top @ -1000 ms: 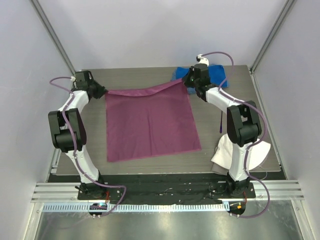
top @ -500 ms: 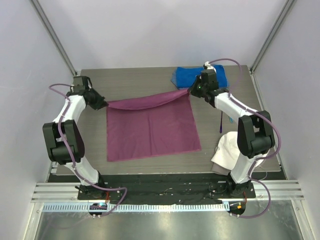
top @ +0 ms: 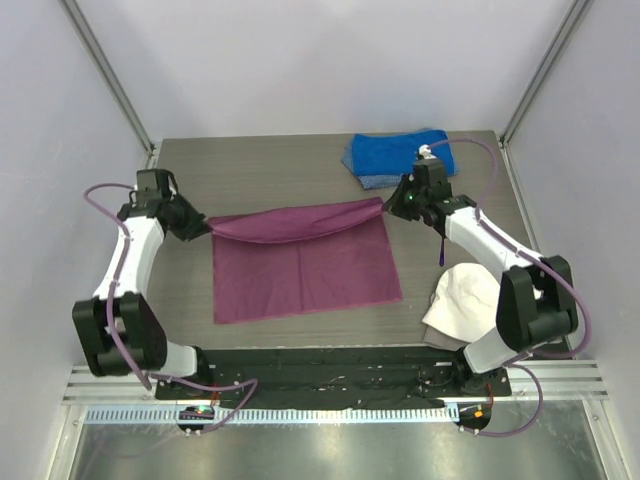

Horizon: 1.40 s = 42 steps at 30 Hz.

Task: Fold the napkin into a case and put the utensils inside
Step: Fold and flatten the napkin at the center of the board.

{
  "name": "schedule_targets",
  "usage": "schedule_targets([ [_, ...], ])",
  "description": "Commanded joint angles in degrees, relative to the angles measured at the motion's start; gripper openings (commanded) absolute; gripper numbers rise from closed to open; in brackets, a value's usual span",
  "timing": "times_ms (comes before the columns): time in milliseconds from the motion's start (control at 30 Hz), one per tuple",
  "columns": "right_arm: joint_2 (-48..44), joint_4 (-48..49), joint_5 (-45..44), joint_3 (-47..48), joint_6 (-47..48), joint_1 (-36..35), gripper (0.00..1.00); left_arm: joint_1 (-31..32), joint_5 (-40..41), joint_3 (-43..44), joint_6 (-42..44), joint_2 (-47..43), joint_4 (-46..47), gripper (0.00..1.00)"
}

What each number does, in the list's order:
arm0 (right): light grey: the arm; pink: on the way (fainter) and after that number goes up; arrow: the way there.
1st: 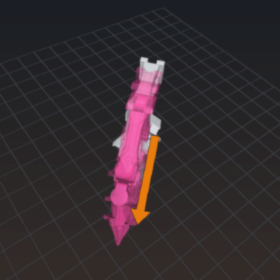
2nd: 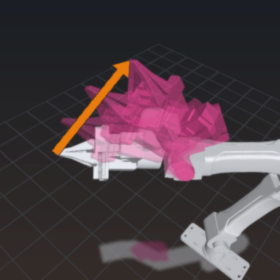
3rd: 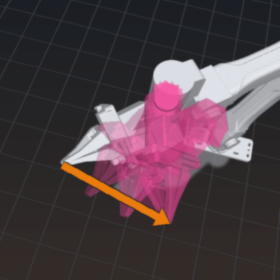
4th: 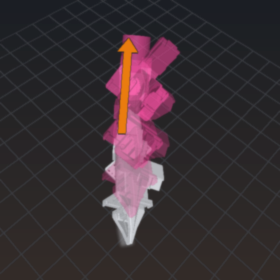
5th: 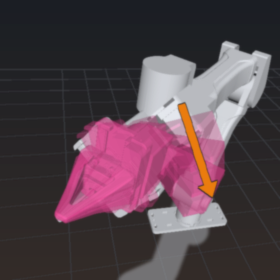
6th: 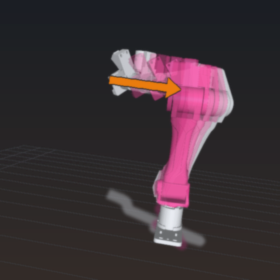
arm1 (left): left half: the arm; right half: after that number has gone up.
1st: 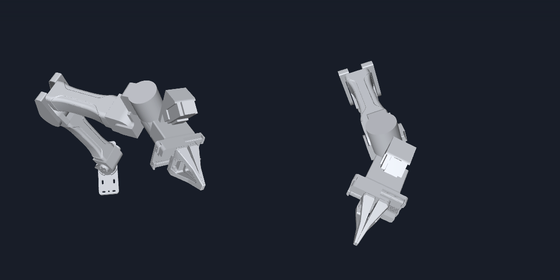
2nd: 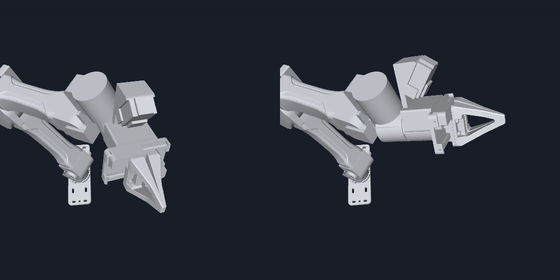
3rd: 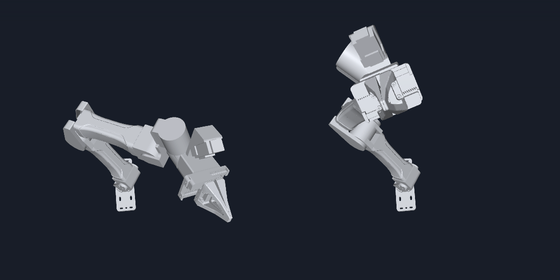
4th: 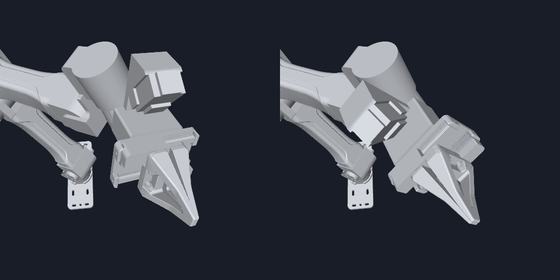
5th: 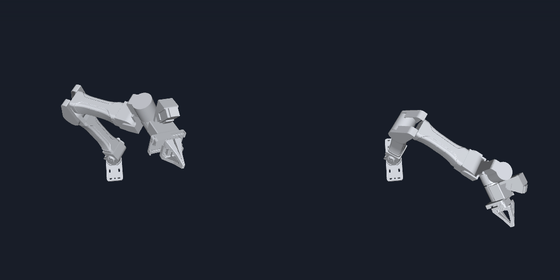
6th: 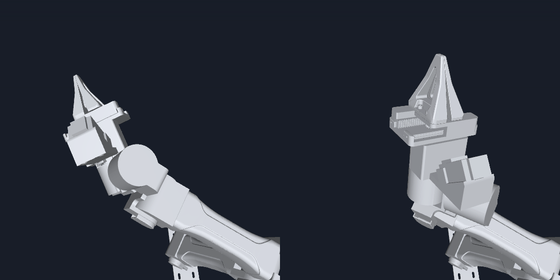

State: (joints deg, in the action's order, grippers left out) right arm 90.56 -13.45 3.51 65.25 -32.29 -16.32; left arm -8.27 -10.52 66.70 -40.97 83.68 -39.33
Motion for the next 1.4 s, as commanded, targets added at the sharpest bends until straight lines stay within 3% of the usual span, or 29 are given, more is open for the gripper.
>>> schedule_targets([
  [0,-7.41,-2.81,3.61,-5.91,-1.63,0.15,0.01,-0.25,-1.95,-6.21,-0.95,-6.59,-2.24,0.0],
  [133,-7.34,3.34,7.56,-14.79,-5.32,0.14,0.01,-0.16,-4.32,-16.57,-4.55,-5.29,2.06,0.0],
  [300,-2.68,6.15,7.66,-16.3,-4.62,0.06,0.01,0.8,-2.14,-18.88,-5.26,-0.11,5.23,0.0],
  [567,6.19,9.23,2.3,-13.84,-2.16,0.14,0.01,0.8,2.96,-17.13,-5.79,9.03,7.34,0.0],
  [800,13.76,8.1,0.1,-6.2,0.56,0.06,0.01,0.8,7.97,-7.73,-3.77,14.93,4.27,0.0],
  [1000,9.47,2.92,-0.25,-2.85,1.27,0.06,0.01,0.72,6.75,-4.56,-3.24,9.15,0.93,0.0],
  [1367,-4.69,-7.46,3.7,-8.03,1.97,-0.12,0.01,0.8,4.63,-13.95,-2.27,-8.52,-5.67,0.0],
])
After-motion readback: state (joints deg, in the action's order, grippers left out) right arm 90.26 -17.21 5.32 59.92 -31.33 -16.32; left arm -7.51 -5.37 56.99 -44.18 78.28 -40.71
